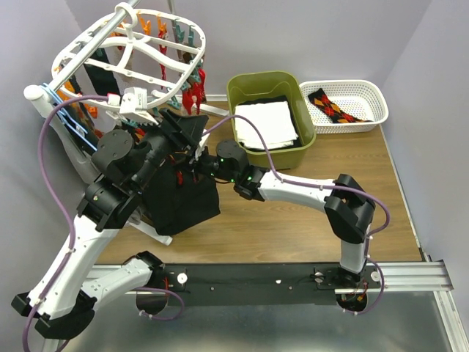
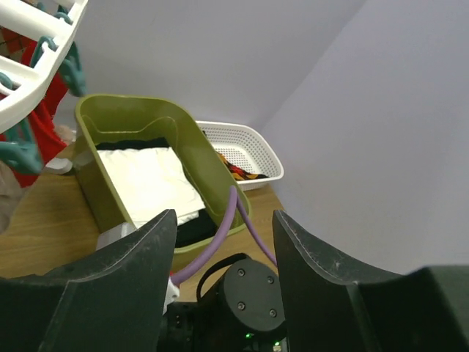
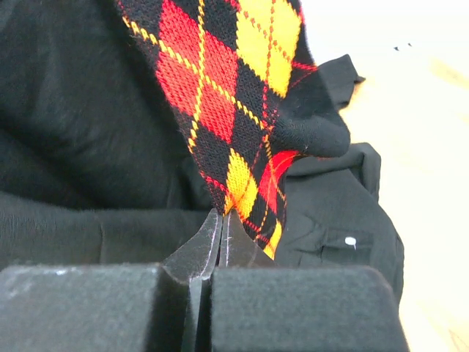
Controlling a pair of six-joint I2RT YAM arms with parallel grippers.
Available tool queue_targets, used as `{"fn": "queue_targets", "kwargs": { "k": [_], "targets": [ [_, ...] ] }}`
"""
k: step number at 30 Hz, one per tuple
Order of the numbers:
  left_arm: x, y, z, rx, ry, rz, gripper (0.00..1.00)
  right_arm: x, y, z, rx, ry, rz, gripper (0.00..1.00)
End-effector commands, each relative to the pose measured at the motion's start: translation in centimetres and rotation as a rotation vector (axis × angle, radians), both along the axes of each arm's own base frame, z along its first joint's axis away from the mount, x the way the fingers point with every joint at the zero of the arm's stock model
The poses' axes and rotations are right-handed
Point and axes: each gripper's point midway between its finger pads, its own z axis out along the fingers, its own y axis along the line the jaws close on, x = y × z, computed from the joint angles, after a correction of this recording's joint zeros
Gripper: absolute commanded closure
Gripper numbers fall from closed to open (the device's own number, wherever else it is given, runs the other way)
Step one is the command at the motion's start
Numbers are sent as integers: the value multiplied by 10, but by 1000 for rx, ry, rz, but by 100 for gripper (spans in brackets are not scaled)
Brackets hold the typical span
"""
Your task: Remove the socks clipped to the hanger
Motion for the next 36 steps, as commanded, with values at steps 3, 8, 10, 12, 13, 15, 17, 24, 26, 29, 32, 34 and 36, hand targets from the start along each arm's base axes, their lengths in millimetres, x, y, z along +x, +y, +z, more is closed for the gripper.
{"fn": "queue_targets", "kwargs": {
  "k": [3,8,10,12,13,15,17,24,26,29,32,34,36],
  "targets": [
    [-15,44,-5,119,42,146,40,-4,-17,6,-100,17,-43,99],
    [-19,97,8,85,81,396,40,-3,-37,22,-125,13,-102,99],
    [-19,109,5,93,106,459,40,-4,-42,28,-128,7,-113,99],
    [-19,116,3,102,127,496,41,-7,-51,40,-126,1,-121,99],
    [-18,121,1,107,136,527,41,-7,-54,43,-127,-1,-126,99],
    [-15,123,-7,115,168,554,43,-11,-62,55,-121,-4,-129,99],
    [-12,128,-13,92,200,602,46,-15,-67,58,-129,0,-127,99],
    [-6,132,-14,25,225,658,54,-25,-81,73,-129,-22,-113,99],
    [-5,131,-12,28,225,656,54,-27,-84,72,-143,-17,-109,99],
    [-2,134,-18,49,235,690,54,-30,-87,76,-142,-17,-106,99],
    [-1,139,-27,62,249,722,53,-31,-91,82,-138,-17,-108,99],
    [-2,141,-28,62,249,733,53,-31,-94,89,-131,-22,-121,99],
    [-3,144,-30,69,249,744,54,-30,-99,93,-134,-26,-137,99]
  ]
}}
